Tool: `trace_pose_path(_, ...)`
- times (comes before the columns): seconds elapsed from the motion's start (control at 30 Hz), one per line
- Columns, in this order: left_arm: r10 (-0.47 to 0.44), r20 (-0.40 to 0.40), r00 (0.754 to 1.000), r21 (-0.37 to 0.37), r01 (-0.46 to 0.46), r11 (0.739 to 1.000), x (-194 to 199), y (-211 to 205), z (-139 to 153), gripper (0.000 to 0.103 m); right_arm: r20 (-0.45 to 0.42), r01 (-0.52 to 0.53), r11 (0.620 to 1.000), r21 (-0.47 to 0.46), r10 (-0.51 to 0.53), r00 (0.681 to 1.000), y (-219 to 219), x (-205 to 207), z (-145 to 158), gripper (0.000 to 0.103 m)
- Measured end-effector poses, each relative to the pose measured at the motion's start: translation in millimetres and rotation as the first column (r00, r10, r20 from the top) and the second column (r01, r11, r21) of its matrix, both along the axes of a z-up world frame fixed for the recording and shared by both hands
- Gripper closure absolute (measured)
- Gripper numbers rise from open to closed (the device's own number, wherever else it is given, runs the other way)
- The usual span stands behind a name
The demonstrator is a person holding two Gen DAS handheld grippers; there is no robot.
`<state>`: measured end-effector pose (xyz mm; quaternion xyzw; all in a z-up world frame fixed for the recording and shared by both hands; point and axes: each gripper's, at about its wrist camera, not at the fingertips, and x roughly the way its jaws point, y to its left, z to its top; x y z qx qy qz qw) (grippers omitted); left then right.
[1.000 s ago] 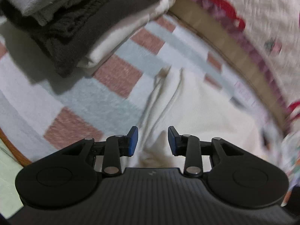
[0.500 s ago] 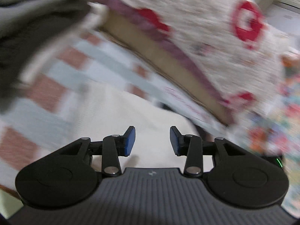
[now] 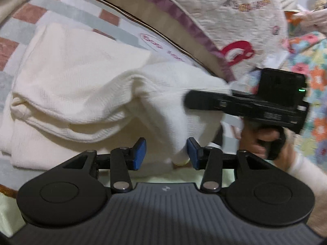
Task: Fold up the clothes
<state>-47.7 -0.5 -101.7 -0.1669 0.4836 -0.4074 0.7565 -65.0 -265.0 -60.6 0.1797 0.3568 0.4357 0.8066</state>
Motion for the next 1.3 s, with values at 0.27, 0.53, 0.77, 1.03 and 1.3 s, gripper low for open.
trace_pose_path(0.27, 0.132, 0.077, 0.988, 0.213, -0.145, 0.966, -5.5, -38.9, -17.8, 0.06, -0.05, 0.025, 0.995, -0.1, -0.03, 0.998, -7.8, -16.1, -11.7, 0.074)
trace_pose_path(0.53, 0.161, 0.149, 0.976, 0.278, -0.197, 0.94, -14.2, -40.3, -16.6, 0.06, -0.435, 0.356, 0.925, -0.133, -0.378, 0.817, -61.4, -43.3, -13.9, 0.048)
trace_pose_path(0.77, 0.16, 0.123, 0.979, 0.272, -0.188, 0.944, -12.0, -41.3, -17.9, 0.061, -0.789, 0.548, 0.834, 0.07, -0.29, 0.542, -63.0, -25.0, -41.4, 0.034)
trace_pose_path(1.03, 0.125, 0.1, 0.987, 0.331, -0.151, 0.931, -13.0, -46.0, -25.5, 0.061, -0.857, 0.556, 0.828, -0.067, -0.334, 0.393, -39.3, -0.1, -73.0, 0.032)
trace_pose_path(1.3, 0.093, 0.09, 0.992, 0.344, -0.118, 0.931, -15.6, -51.6, -28.2, 0.062, -0.735, 0.531, 0.837, -0.135, -0.444, 0.512, -33.9, -1.1, -47.6, 0.03)
